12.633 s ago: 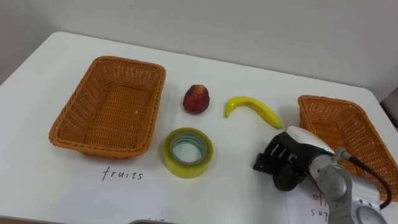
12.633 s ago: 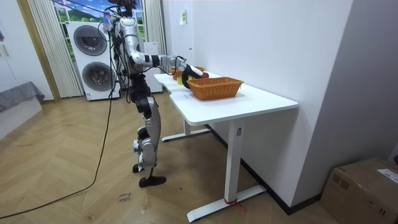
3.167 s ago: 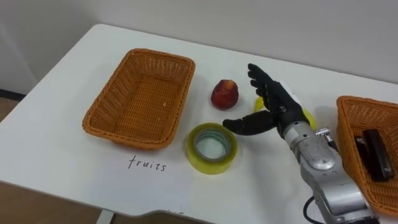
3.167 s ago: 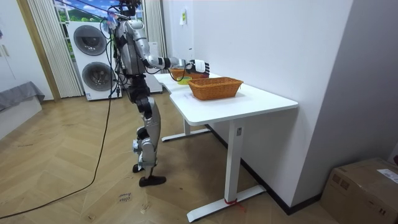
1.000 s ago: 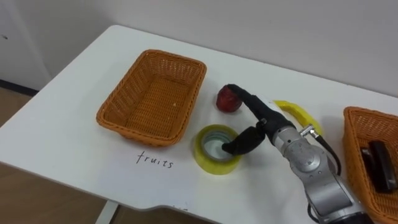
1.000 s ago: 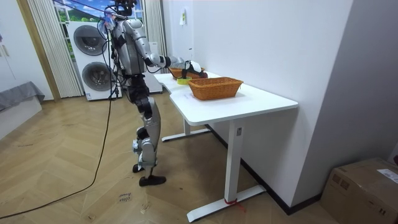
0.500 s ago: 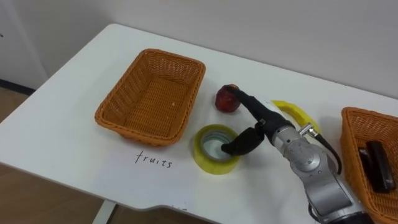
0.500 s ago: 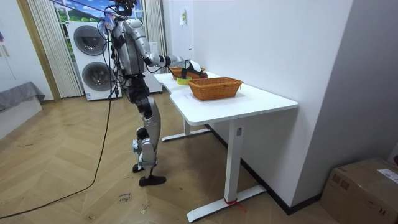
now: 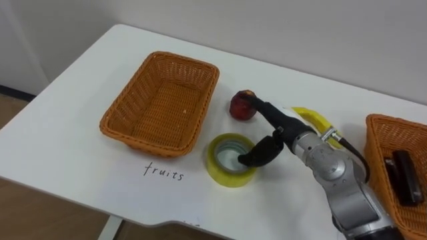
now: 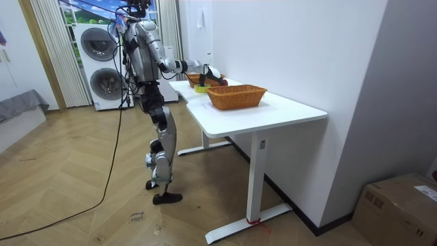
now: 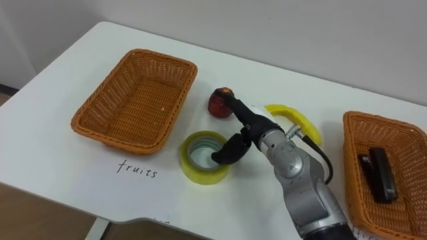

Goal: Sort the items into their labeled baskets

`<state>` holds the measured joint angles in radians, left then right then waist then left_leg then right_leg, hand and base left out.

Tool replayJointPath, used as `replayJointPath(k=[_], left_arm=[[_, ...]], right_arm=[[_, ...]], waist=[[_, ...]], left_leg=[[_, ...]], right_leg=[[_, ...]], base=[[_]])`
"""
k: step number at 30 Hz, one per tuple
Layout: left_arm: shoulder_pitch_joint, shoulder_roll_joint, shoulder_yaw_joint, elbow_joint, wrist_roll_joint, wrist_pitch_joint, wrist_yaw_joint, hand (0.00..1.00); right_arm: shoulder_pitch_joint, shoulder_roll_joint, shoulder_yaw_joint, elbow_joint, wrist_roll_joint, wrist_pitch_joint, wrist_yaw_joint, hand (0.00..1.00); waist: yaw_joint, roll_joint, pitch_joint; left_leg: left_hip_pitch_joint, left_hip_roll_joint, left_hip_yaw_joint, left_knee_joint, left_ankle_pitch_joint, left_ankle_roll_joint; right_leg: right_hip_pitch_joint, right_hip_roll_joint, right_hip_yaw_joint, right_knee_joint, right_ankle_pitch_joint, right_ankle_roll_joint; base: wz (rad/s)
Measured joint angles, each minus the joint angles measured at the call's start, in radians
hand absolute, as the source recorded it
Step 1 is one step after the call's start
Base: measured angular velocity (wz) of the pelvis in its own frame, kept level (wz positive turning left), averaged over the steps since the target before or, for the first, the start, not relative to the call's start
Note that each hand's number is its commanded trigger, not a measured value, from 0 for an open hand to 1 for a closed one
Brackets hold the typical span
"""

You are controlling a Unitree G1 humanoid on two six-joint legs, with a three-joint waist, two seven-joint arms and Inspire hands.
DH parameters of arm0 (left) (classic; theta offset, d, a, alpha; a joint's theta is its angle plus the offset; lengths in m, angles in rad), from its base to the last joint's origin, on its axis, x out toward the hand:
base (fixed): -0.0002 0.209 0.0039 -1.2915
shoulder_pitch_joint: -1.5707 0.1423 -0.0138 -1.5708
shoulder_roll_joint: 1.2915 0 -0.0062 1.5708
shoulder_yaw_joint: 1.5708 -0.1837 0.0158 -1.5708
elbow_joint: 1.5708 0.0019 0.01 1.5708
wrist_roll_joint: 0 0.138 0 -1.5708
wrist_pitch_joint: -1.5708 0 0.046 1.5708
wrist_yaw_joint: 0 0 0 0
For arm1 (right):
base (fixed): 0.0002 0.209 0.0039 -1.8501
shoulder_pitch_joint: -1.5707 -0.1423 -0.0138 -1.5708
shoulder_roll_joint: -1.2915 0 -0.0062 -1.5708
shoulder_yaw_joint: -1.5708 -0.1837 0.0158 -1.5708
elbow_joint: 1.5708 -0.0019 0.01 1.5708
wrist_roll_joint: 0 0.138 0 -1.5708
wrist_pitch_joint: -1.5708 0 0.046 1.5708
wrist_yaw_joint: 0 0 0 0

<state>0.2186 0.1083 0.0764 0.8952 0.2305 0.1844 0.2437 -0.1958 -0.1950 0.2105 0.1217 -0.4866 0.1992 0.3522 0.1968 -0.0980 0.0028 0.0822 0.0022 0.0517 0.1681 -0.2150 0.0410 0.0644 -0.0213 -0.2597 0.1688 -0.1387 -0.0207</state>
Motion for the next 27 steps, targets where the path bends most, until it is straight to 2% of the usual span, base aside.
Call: replayJointPath(k=[7, 12, 19, 27], left_arm=[[-0.012, 0.001, 0.001, 0.0, -0.001, 0.002, -0.008, 0.0], [-0.029, 0.002, 0.002, 0.006, -0.001, 0.007, -0.024, 0.0], [-0.035, 0.006, 0.013, 0.033, 0.0, 0.007, -0.038, 0.0], [-0.029, 0.04, 0.017, 0.068, 0.0, 0.011, -0.027, 0.0]], right_arm=[[0.0, 0.0, -0.002, -0.018, -0.023, 0.014, 0.028, 0.0], [0.0, 0.0, -0.002, -0.054, -0.045, 0.044, 0.081, 0.0], [-0.002, -0.007, -0.008, -0.08, -0.077, 0.054, 0.134, 0.0], [-0.031, -0.038, -0.001, -0.095, -0.107, 0.064, 0.214, 0.0]], waist=[[0.0, -0.006, -0.0001], [0.0, -0.011, -0.0011], [0.001, -0.012, -0.0008], [0.002, -0.015, 0.0015]], left_leg=[[0.0, 0.0, 0.001, -0.001, 0.0, 0.0], [0.001, 0.0, 0.003, -0.001, 0.0, 0.0], [0.002, 0.0, 0.003, -0.001, 0.0, 0.0], [0.001, 0.001, 0.009, -0.002, 0.001, -0.001]], right_leg=[[-0.001, 0.001, 0.007, 0.0, 0.0, 0.0], [-0.001, 0.004, 0.01, 0.0, 0.0, 0.0], [-0.001, 0.005, 0.013, 0.001, 0.0, 0.0], [-0.006, 0.006, 0.013, 0.001, 0.0, 0.0]], base=[[0.0], [-0.01], [0.0], [-0.02]])
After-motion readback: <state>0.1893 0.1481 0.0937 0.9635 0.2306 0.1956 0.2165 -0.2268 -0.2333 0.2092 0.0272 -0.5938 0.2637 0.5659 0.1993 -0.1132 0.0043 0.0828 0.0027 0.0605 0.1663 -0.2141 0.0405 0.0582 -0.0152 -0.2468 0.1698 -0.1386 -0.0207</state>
